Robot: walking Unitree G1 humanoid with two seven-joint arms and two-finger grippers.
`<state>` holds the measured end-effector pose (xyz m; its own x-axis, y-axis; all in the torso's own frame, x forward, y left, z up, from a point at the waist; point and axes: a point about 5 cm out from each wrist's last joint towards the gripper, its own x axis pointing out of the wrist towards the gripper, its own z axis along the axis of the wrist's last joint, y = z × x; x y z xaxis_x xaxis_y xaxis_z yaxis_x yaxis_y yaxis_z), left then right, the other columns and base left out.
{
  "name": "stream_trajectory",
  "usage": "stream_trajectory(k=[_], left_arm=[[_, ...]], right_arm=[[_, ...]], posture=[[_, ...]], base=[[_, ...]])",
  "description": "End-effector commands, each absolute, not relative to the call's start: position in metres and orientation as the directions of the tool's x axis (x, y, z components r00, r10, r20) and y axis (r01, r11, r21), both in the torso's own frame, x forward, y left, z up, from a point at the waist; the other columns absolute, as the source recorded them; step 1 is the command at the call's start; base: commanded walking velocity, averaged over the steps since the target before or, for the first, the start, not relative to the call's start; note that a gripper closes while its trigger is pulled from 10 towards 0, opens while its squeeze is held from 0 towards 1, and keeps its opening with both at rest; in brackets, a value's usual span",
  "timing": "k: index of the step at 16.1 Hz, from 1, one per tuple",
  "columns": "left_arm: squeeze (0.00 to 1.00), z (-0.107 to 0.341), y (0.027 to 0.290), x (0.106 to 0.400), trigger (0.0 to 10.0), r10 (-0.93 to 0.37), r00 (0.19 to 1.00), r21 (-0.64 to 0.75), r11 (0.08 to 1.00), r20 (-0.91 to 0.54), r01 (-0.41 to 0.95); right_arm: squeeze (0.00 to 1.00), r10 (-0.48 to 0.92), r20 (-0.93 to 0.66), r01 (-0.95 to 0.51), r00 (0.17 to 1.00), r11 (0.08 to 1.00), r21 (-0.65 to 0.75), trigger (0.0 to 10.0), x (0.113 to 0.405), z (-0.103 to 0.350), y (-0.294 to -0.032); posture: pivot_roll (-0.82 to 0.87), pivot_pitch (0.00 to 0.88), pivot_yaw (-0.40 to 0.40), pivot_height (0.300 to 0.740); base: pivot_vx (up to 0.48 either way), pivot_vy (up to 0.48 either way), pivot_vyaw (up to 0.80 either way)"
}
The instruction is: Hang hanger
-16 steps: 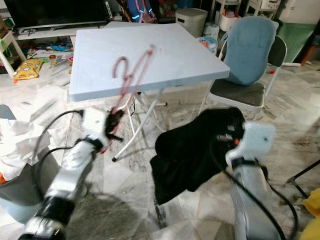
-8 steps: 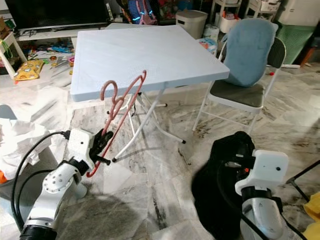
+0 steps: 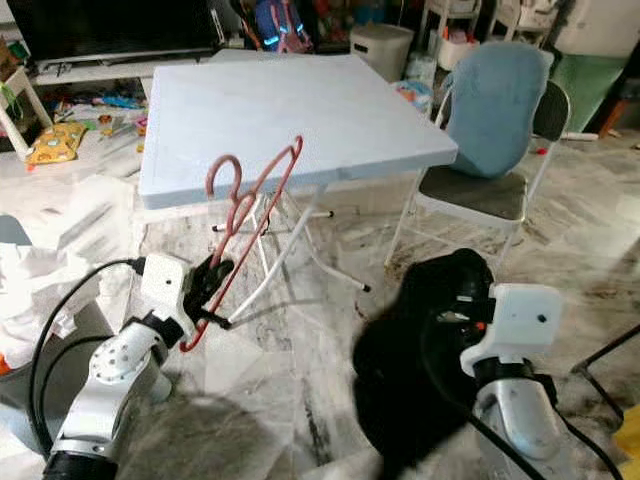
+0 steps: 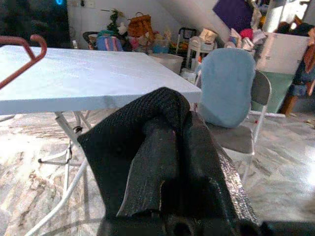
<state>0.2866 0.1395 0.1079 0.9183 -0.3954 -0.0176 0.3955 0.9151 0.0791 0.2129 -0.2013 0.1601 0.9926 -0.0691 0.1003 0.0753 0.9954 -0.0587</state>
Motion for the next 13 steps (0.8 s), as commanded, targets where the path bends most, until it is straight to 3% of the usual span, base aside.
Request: stream_trajectory(k=[1,4,9,13], left_arm=[[0.00,0.1082,0.1416,0.2853,10.0,-0.387,0.922,0.077,0.919,-0.022,0.387],[0.00,0.1077,0.1412,0.2839,10.0,-0.391,0.920,0.075,0.917,-0.028,0.392],[0.00,0.1082,0.1402,0.2829,10.0,-0.402,0.915,0.079,0.912,-0.037,0.404],[0.00,0.1119,0.1322,0.2850,10.0,-0.566,0.821,0.149,0.808,-0.069,0.570]], right_arm=[[0.00,-0.039,0.147,0.050,0.988,0.996,-0.069,10.0,0.2132,0.1717,-0.1959],[0.00,-0.025,0.139,0.034,0.990,0.997,-0.064,10.0,0.2162,0.1697,-0.1906],[0.00,-0.027,0.131,0.036,0.991,0.997,-0.066,10.0,0.2186,0.1684,-0.1895],[0.00,-0.019,0.123,0.027,0.992,0.998,-0.061,10.0,0.2230,0.1658,-0.1892]], posture=[[0.03,0.000,-0.036,0.740],[0.03,0.000,-0.036,0.740],[0.04,0.000,-0.033,0.740],[0.06,0.000,-0.050,0.740]], base=[[0.281,0.000,0.00],[0.294,0.000,0.00],[0.292,0.000,0.77],[0.320,0.000,0.00]])
